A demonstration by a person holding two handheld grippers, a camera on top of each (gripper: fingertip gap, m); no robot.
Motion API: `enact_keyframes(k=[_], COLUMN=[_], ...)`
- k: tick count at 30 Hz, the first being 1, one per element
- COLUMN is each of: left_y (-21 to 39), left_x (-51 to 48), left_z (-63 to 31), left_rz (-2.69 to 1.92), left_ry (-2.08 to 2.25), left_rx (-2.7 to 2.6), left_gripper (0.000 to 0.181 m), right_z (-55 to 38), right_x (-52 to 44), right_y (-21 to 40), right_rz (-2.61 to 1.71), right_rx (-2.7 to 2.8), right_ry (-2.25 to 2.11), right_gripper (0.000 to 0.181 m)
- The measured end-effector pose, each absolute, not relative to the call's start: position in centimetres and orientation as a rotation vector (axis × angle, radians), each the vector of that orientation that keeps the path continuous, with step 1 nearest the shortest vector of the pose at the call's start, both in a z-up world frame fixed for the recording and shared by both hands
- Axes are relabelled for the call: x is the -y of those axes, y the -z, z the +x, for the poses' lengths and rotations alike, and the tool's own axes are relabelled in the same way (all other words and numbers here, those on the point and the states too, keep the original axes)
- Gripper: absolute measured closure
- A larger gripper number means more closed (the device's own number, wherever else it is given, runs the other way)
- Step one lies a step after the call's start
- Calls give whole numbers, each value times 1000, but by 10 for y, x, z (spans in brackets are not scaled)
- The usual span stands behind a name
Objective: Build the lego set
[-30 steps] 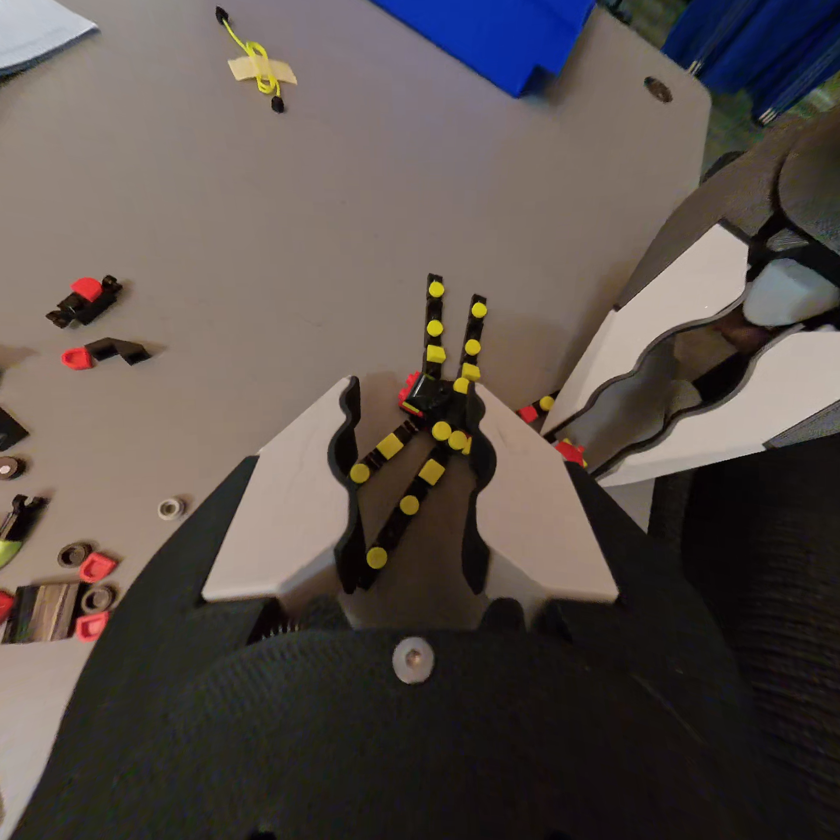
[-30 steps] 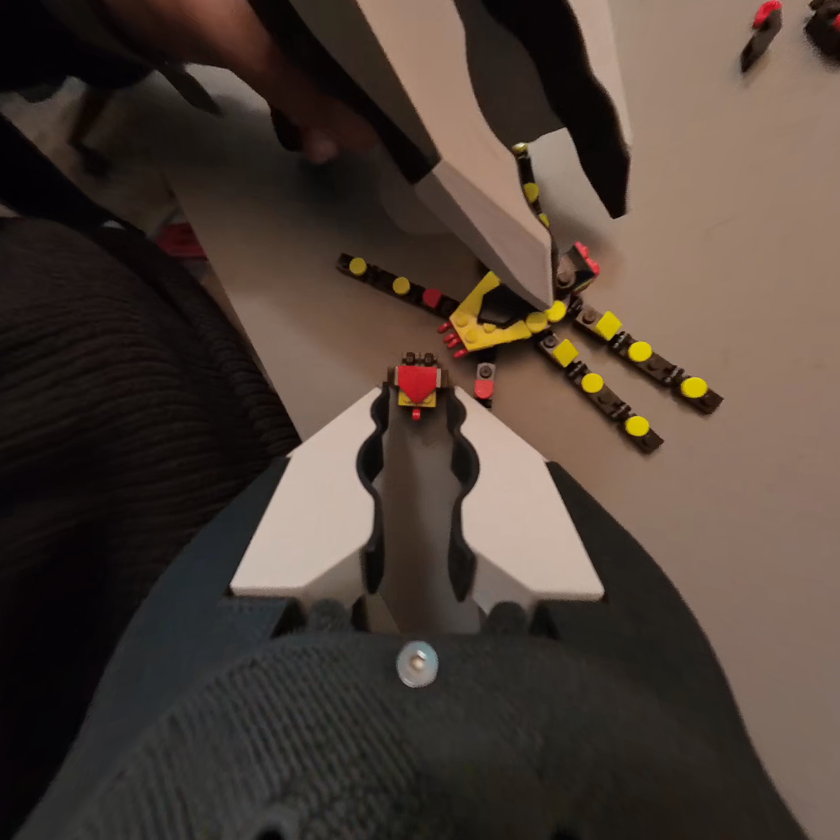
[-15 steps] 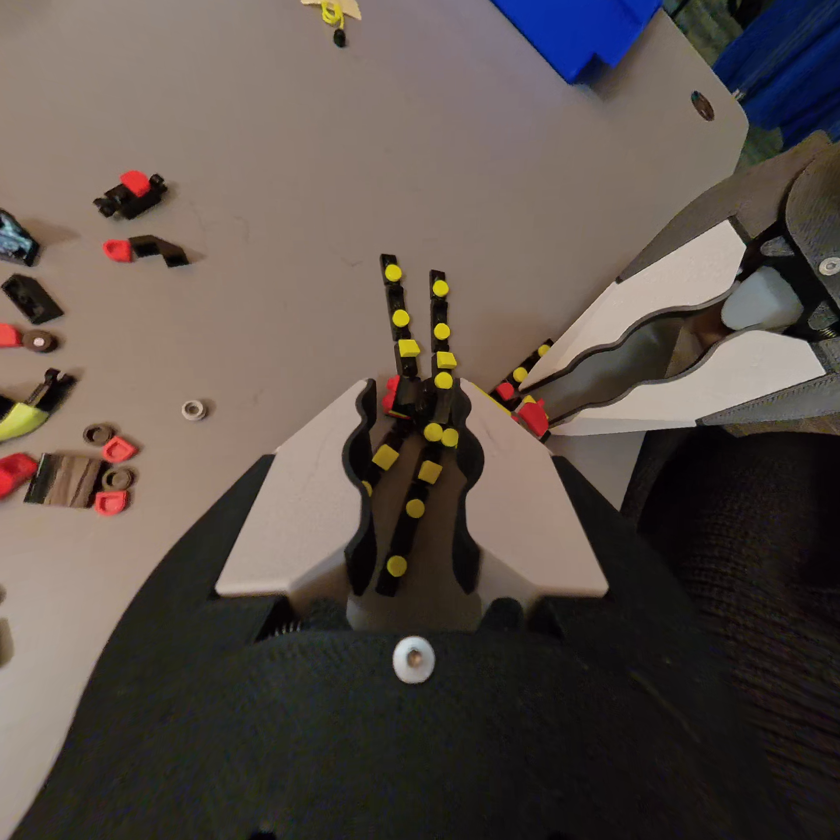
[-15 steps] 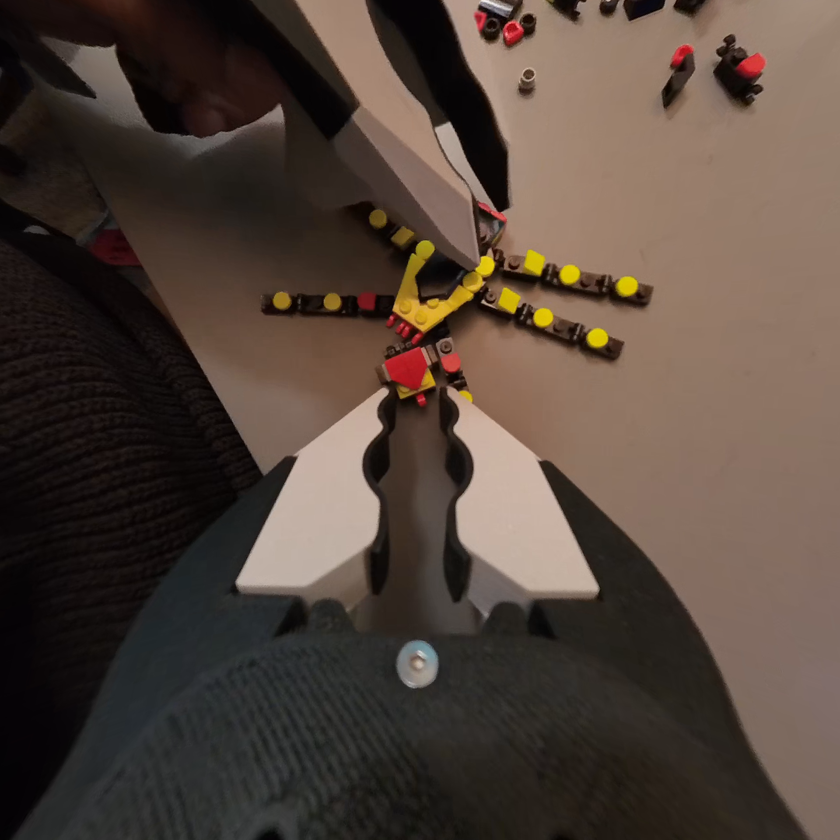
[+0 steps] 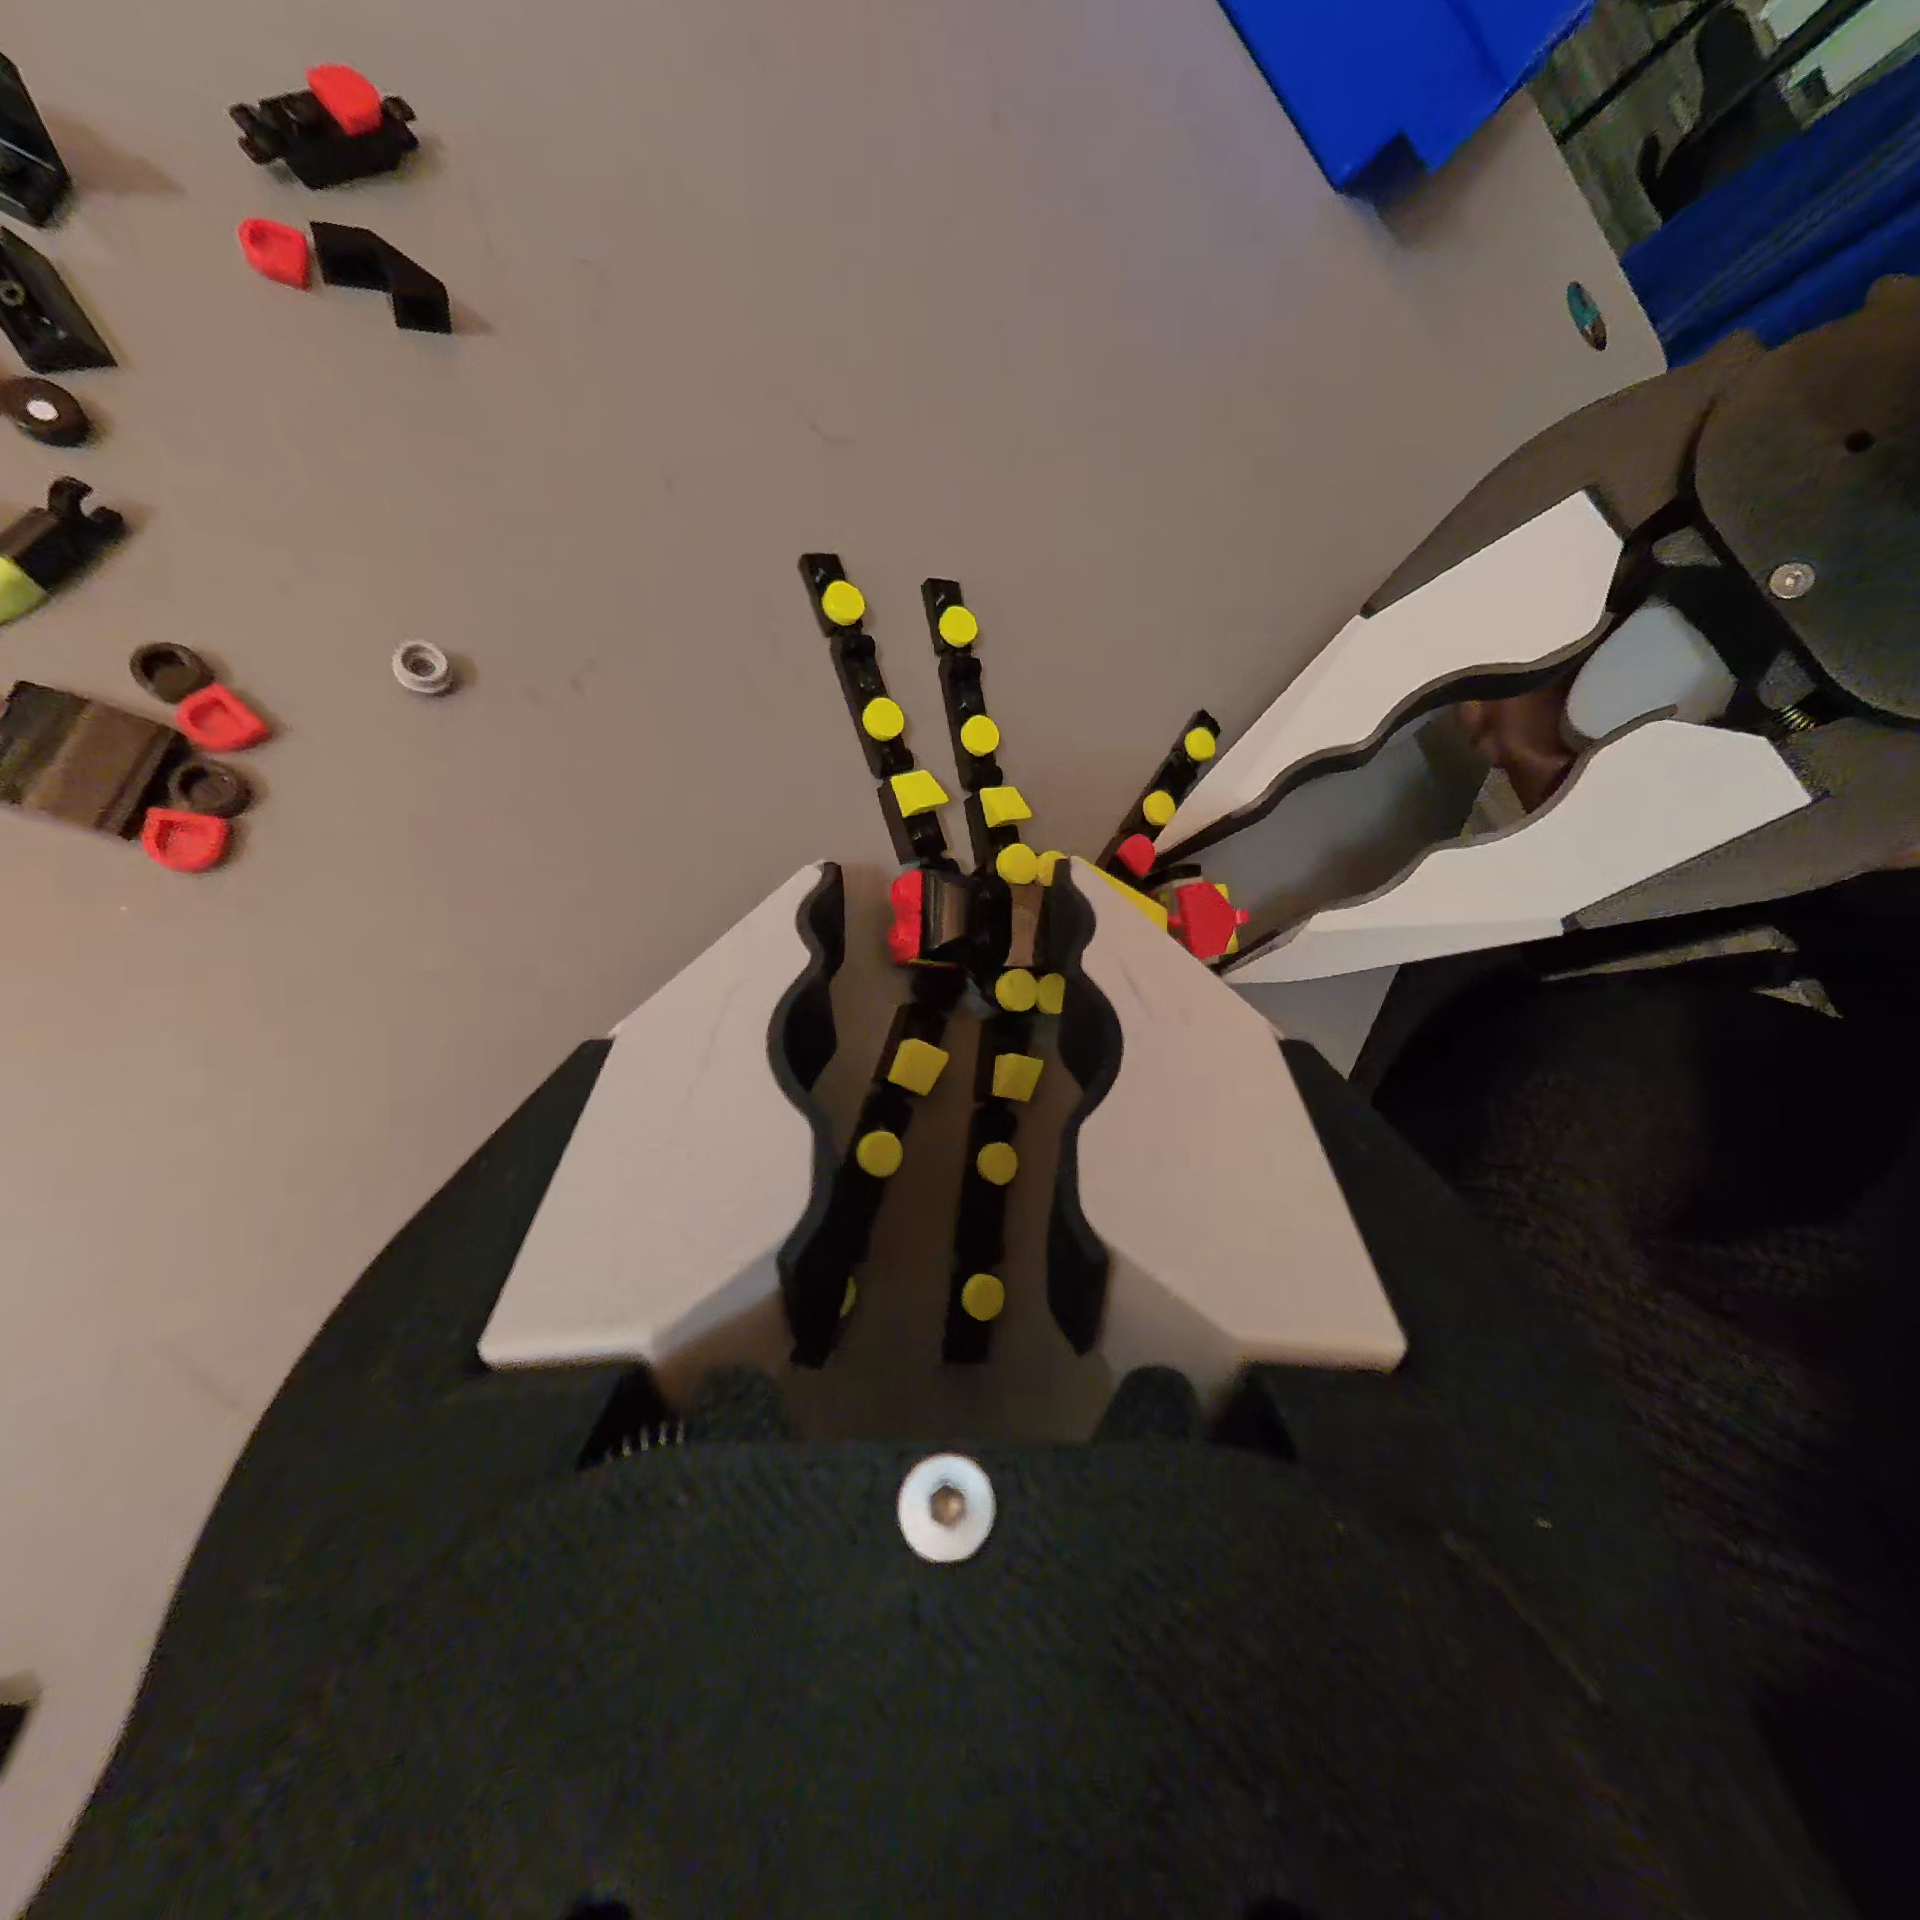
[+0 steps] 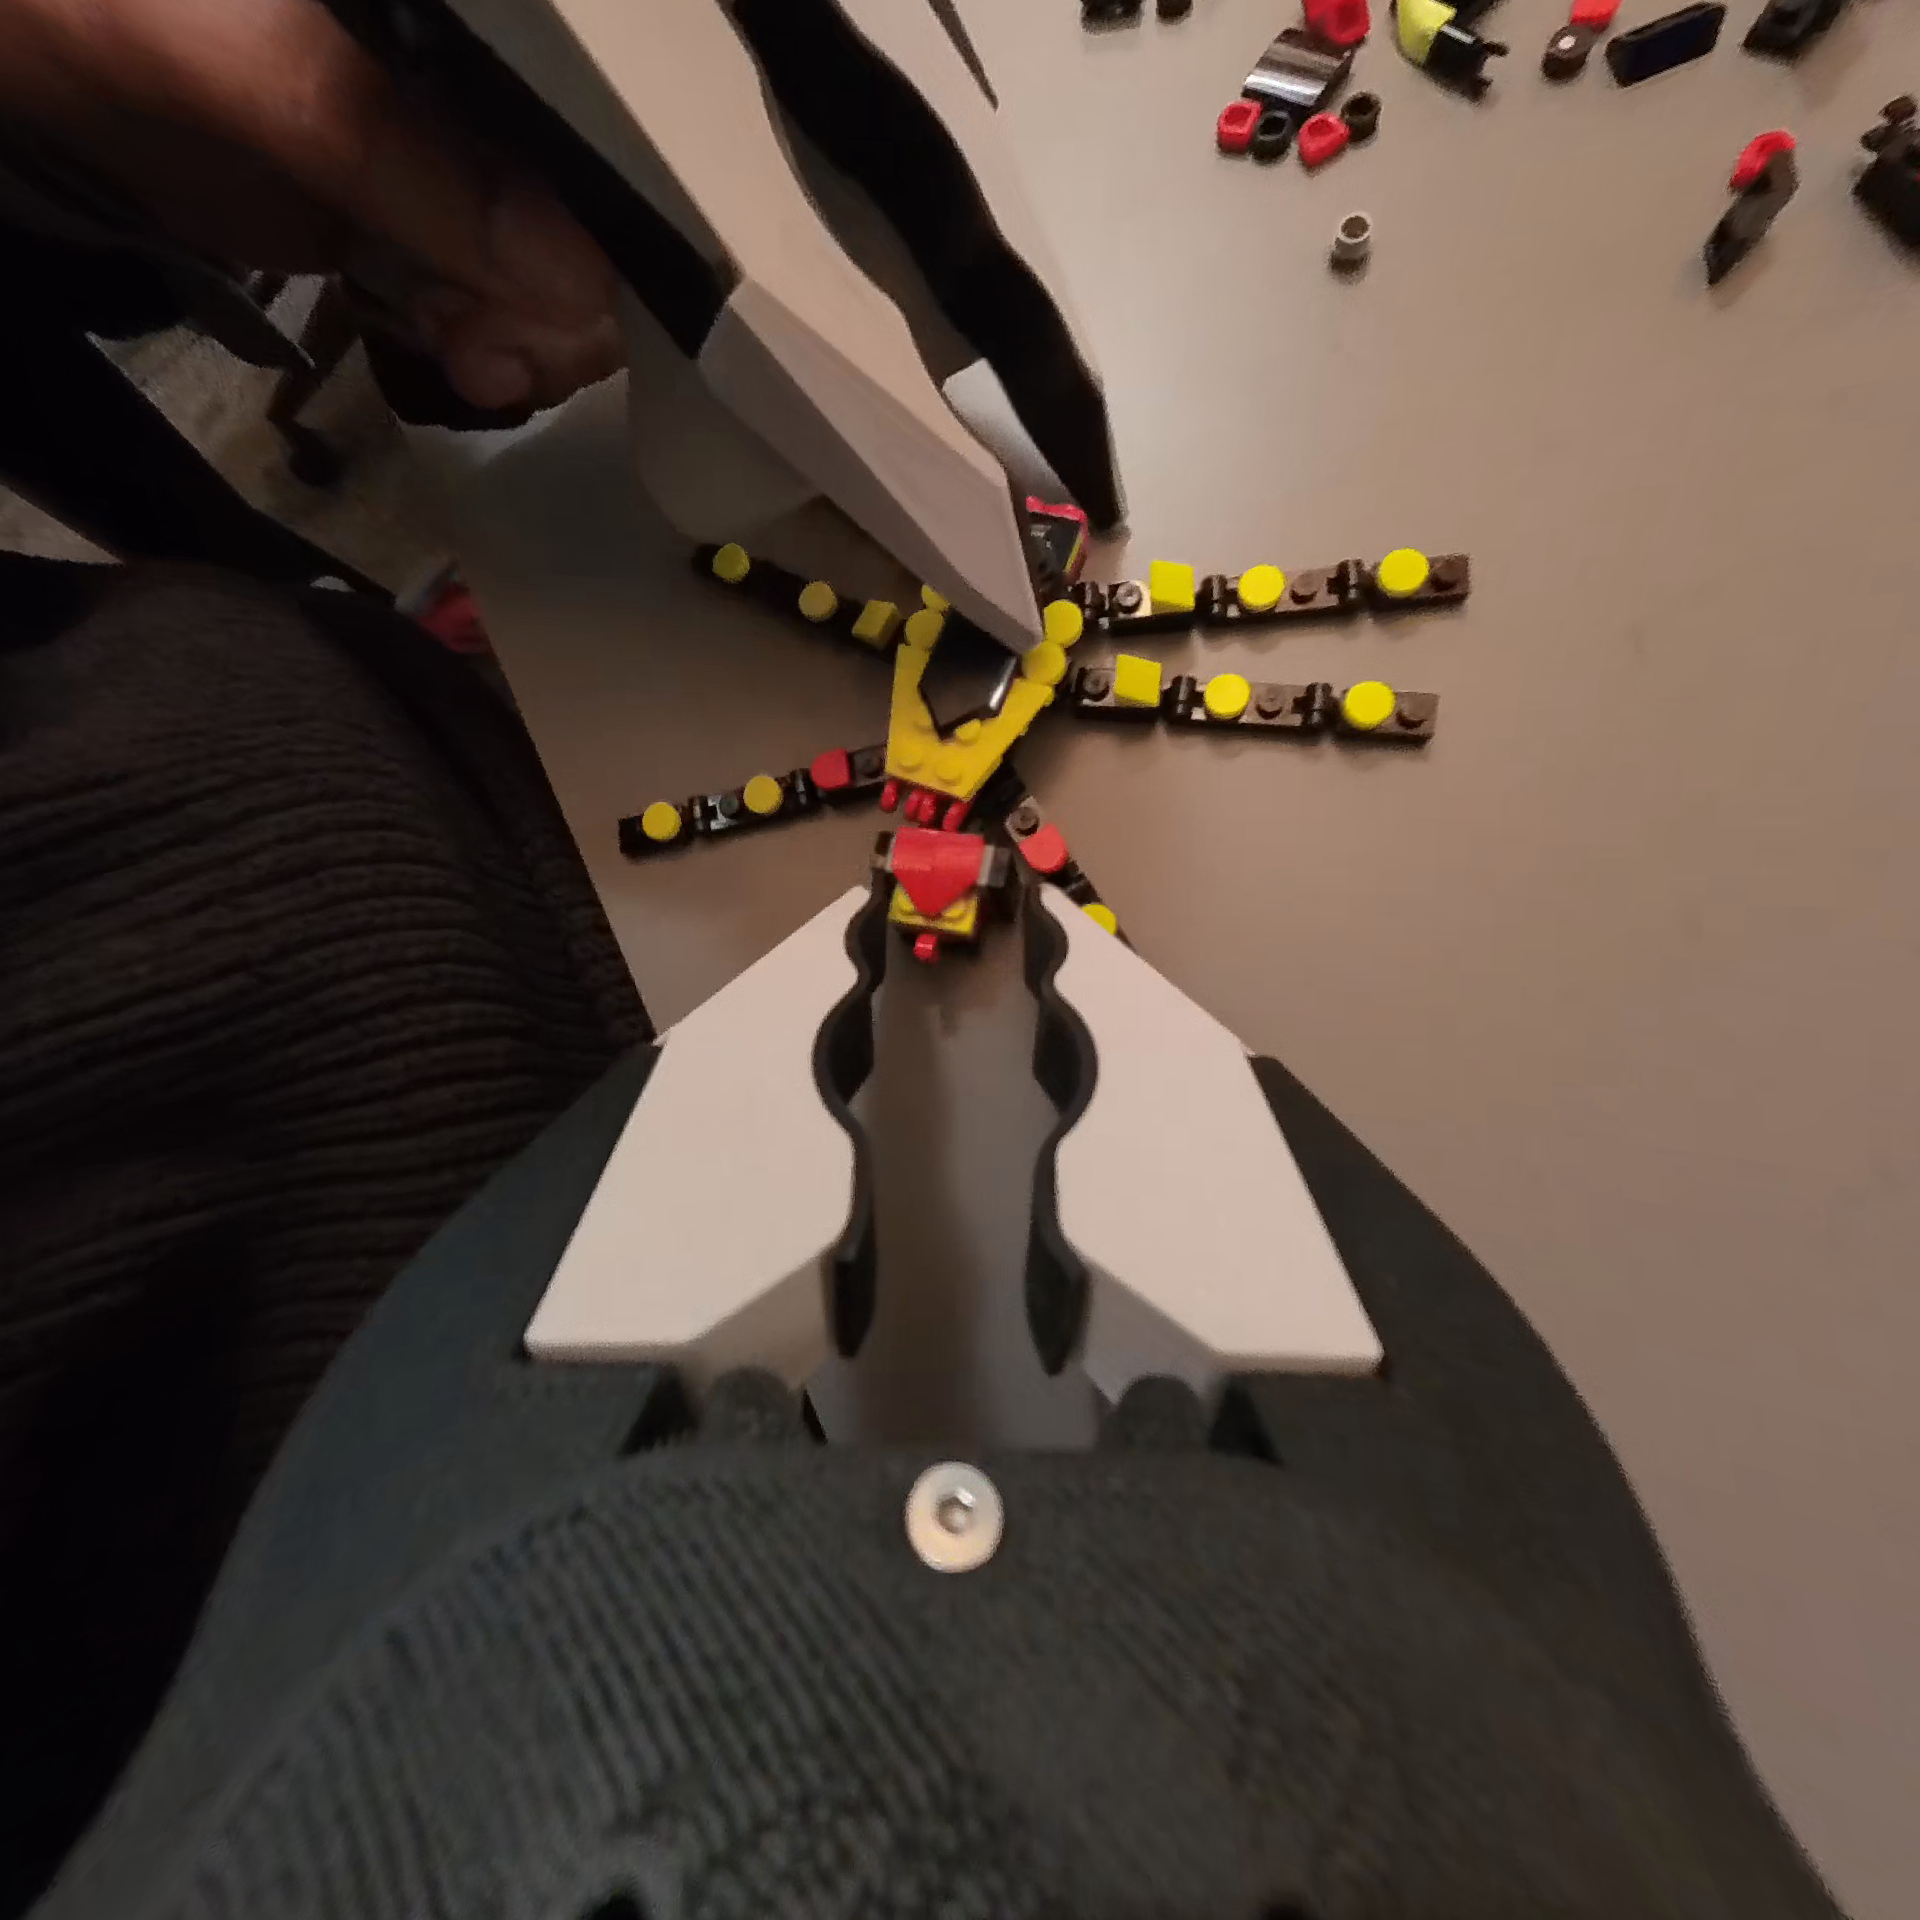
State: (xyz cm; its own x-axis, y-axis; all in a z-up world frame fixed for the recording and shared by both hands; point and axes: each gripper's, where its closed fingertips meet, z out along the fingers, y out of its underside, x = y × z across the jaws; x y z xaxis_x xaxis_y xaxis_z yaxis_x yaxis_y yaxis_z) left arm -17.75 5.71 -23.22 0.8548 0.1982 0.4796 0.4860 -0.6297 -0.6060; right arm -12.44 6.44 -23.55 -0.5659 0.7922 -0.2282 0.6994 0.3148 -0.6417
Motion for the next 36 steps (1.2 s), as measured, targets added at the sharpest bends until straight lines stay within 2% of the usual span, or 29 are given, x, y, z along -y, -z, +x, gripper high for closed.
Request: enact_keyframes(k=[1,36], left_y=[232,233], left_x=[-58,-59], left_z=[-178,-180], left_rz=[-2251,-2274], left_ry=[471,378], left_rx=[489,448], left_gripper=[142,142], right_z=[-124,-119], right_x=[-64,-58], right_y=[237,238], right_rz=[-1387,-1321], right_rx=[2450,2503], right_ry=[-1076,-1061], right_gripper=[157,158])
